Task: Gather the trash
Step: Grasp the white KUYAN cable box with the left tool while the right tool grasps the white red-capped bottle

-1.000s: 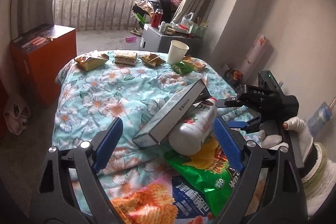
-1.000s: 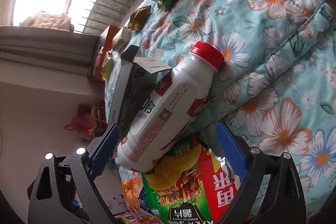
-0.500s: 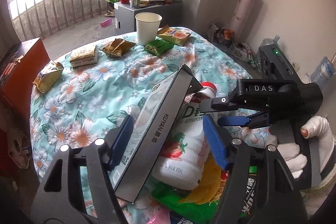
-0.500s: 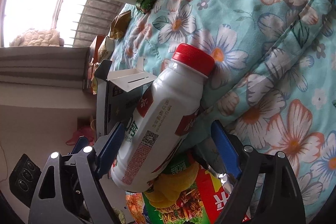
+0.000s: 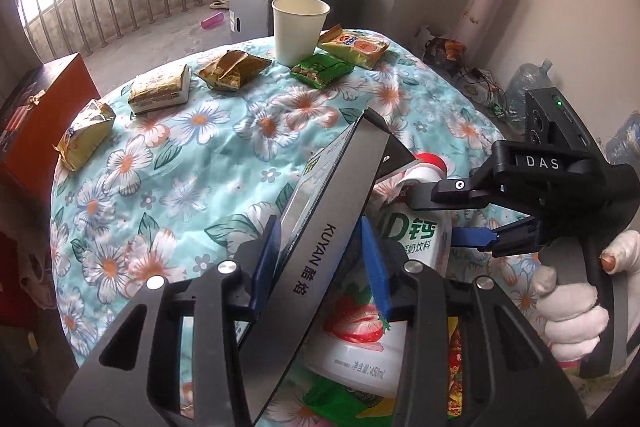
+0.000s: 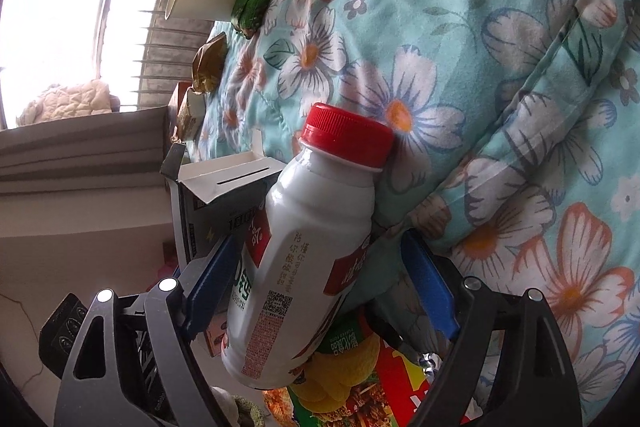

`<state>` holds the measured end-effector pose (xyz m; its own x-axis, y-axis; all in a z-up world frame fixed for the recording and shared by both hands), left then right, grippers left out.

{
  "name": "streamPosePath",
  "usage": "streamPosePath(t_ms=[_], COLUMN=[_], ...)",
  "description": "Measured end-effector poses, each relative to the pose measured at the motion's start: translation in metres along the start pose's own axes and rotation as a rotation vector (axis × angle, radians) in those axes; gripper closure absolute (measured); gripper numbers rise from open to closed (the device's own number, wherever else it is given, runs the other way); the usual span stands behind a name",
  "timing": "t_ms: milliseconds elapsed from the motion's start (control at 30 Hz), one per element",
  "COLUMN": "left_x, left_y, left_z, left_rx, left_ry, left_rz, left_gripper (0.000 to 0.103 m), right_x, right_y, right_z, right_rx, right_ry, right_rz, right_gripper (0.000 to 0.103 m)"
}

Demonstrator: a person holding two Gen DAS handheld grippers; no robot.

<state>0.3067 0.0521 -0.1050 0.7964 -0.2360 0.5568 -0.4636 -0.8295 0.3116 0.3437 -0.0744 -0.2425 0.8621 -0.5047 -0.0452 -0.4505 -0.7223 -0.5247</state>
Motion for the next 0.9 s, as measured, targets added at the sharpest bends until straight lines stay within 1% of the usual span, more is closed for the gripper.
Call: streamPosePath(t_ms=[133, 233, 367, 433, 533, 900], left_x=[0.005, 0.007, 0.010, 0.010, 0.011, 0.011], left_y=[-0.005, -0.008, -0.010, -0.012, -0.013, -0.014], left_z=[0.000, 0.001, 0.001, 0.000, 0.000, 0.001], left_rx=[0.009, 0.009, 0.010, 0.009, 0.007, 0.006], left_ry=[0.004, 0.008, 0.012, 0.015, 0.019, 0.017], left_rz=[-0.010, -0.014, -0.017, -0.022, -0.027, -0.026], left_gripper=[0.066, 0.067, 0.069, 0.070, 0.070, 0.070], right_x=[0.003, 0.001, -0.001, -0.002, -0.002, 0.005], right_y=[0.003, 0.007, 0.006, 0.003, 0.001, -0.004], right_z=[0.000, -0.003, -0.010, -0.013, -0.012, 0.015], right_rx=[0.007, 0.008, 0.032, 0.046, 0.043, 0.052], right_ry=[-0.005, -0.006, -0.005, -0.009, -0.011, -0.030], right_rz=[0.022, 0.028, 0.028, 0.018, 0.017, 0.057], right_gripper=[0.021, 0.027, 0.034, 0.034, 0.034, 0.038])
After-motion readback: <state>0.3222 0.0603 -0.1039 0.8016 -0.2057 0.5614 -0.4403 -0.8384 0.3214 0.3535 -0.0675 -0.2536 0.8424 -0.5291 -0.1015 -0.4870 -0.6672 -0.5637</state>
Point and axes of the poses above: each gripper's, at about its wrist camera, not at the fingertips, and z roughly the way its jaws point, y to its right, x to its top, the point moved 9 cm from there along z, roughly the way its jaws point, and after that the axes turned 13 degrees about -x, right-handed, at the moved point
